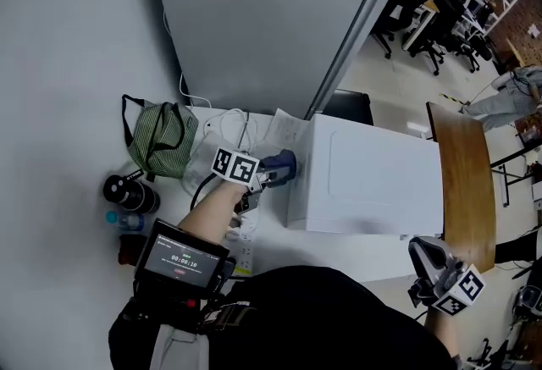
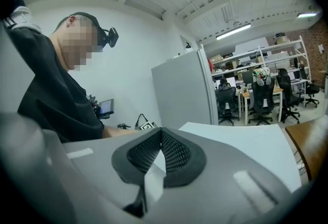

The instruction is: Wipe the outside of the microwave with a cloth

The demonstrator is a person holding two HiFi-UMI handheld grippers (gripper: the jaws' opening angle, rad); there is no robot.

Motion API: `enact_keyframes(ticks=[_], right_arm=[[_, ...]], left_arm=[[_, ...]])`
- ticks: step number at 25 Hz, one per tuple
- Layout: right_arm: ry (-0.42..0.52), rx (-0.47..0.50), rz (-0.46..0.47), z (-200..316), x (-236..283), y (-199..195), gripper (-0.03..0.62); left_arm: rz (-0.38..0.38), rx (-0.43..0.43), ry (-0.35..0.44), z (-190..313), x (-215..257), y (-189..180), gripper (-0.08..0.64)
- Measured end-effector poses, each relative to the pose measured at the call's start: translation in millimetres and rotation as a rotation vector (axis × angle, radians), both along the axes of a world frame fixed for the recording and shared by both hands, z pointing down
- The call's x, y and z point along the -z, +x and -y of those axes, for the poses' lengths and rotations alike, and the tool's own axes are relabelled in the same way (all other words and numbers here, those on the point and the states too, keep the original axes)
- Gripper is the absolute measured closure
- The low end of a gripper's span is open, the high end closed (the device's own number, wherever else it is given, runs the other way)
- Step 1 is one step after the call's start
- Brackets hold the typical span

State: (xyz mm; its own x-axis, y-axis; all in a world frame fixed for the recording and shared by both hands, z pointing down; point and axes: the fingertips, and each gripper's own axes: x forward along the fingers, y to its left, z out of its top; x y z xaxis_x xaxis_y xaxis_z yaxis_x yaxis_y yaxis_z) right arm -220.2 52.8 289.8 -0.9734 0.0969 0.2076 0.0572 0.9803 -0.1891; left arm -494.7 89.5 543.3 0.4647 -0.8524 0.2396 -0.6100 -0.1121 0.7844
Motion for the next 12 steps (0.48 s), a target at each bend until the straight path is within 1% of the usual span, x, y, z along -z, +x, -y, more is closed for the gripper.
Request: enact_keyframes(ticks=[2, 4, 6, 9, 12], right_arm=[[-0.011, 0.017, 0.033, 0, 2, -4, 0.588], [-0.019, 0.03, 0.057, -1, 4, -10, 0.588], [-0.023, 0.038, 0.067, -2, 4, -12, 0.588], [-0.028, 0.027, 0.061, -2, 1, -9, 0.588], [-0.028, 0.003, 0.038, 2, 0, -6, 0.588]], left_arm=[[-0.004, -0.034, 0.081, -11, 48, 20, 0.503], [0.014, -0.066, 0.108, -14, 70, 39, 0.503], [0.024, -0.082, 0.101, -11, 71, 50, 0.503], [0.045, -0.078, 0.072, -7, 55, 47, 0.503], [0.082, -0.091, 0.015, -4, 30, 43, 0.503]])
